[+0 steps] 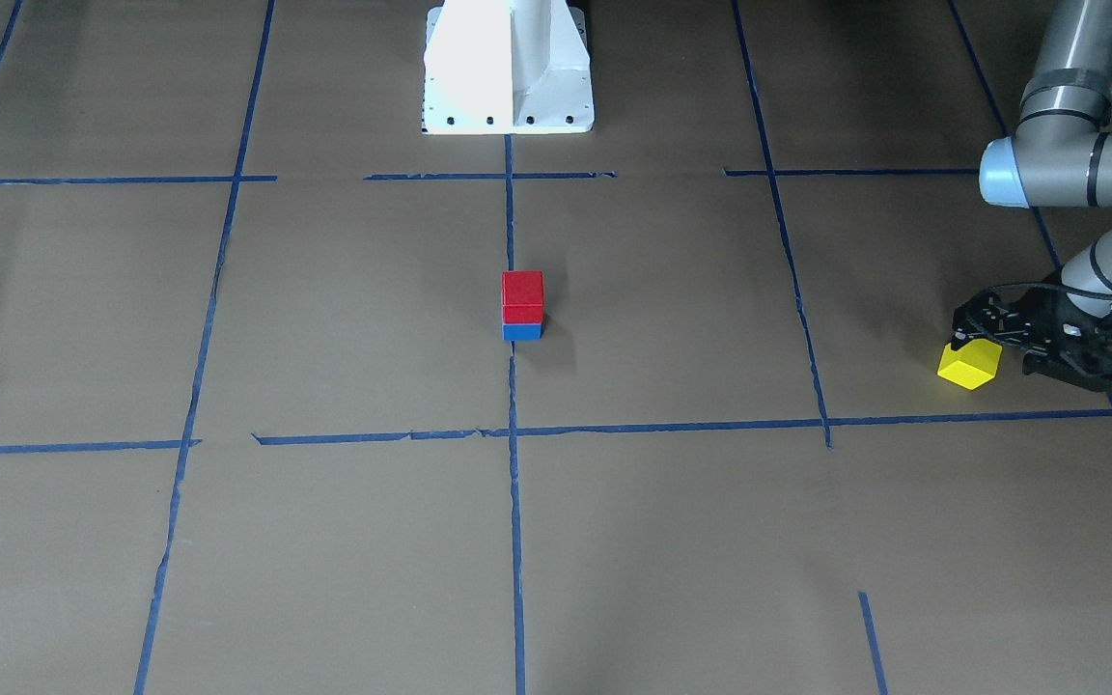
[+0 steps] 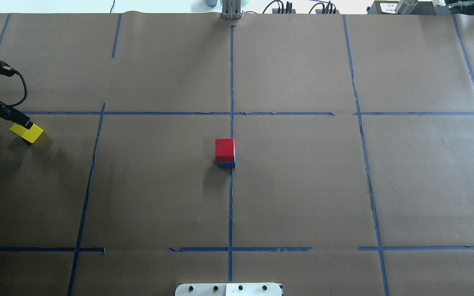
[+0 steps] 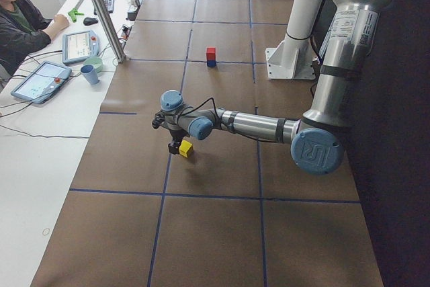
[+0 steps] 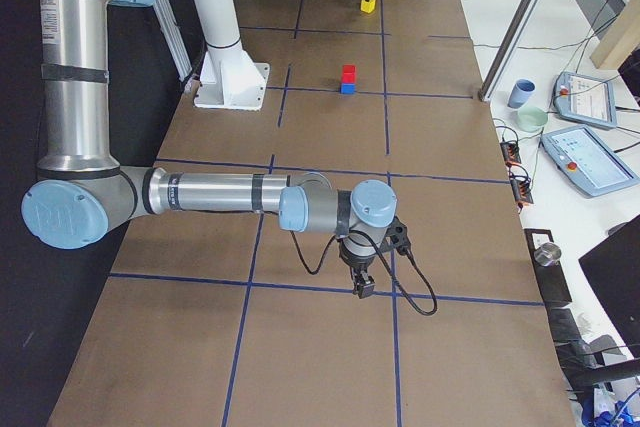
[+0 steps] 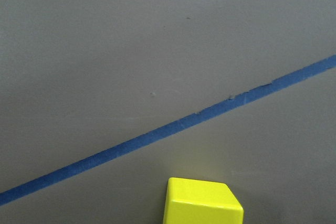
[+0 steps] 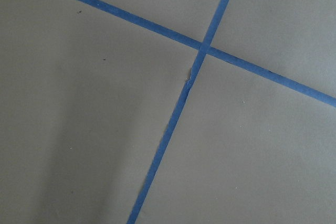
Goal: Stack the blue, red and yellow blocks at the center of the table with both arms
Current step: 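Lower the left gripper onto the yellow block and grasp it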
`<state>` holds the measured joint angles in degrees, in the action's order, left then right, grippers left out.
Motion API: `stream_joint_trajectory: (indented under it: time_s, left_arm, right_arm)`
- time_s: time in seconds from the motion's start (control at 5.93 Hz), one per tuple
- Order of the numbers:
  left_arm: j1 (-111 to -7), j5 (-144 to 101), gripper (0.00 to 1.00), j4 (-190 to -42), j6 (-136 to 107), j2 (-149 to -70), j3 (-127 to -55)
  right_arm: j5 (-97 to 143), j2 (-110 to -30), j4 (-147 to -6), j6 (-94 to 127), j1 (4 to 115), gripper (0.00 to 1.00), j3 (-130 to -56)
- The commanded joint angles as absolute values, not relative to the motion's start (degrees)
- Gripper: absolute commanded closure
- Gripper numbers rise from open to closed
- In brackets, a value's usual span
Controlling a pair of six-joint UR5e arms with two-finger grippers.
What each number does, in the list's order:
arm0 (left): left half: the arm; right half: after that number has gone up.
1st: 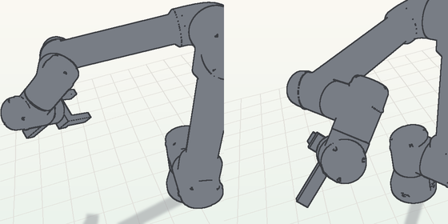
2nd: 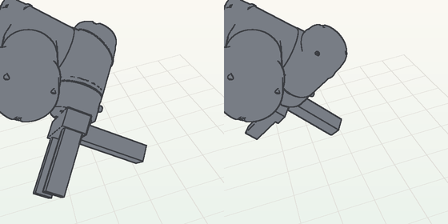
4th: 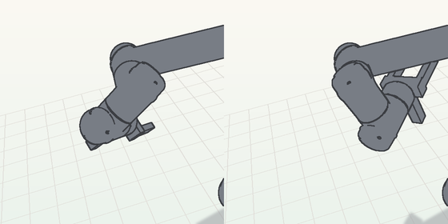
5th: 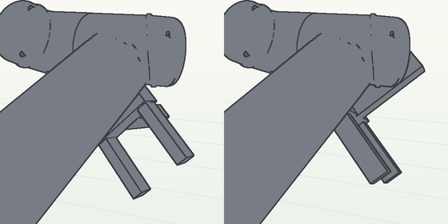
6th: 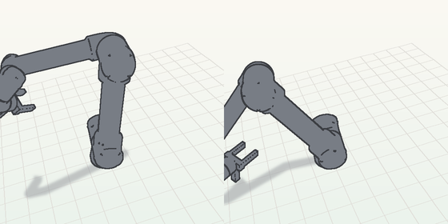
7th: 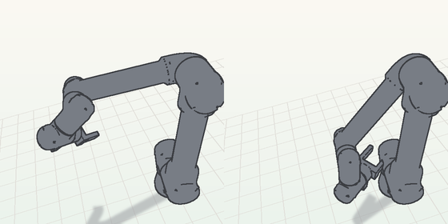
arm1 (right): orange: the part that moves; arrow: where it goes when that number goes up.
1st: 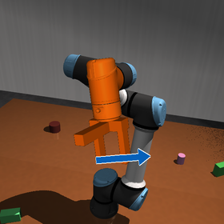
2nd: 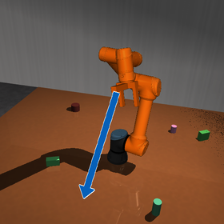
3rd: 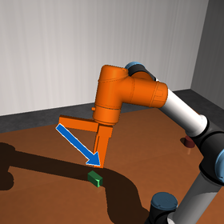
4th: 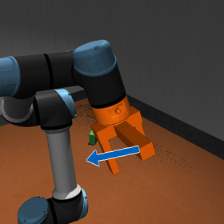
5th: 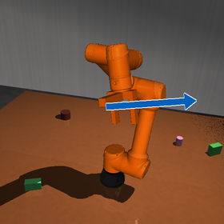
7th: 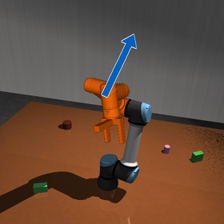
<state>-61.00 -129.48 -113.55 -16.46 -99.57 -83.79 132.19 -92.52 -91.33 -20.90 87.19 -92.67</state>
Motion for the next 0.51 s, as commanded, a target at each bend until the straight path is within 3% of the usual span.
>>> stream_joint_trajectory:
  time_s: [0.0, 0.34]
  left_arm:
    - [-59.0, -129.3, 0.00, -113.6, -17.4, -99.5, -83.6]
    - [-58.5, -129.1, 0.00, -113.9, -17.3, -99.8, -81.7]
  right_arm:
    - [132.2, -92.5, -88.0, -20.3, 87.2, 0.00, -90.6]
    - [132.3, -92.5, -87.9, -19.2, 87.2, 0.00, -90.8]
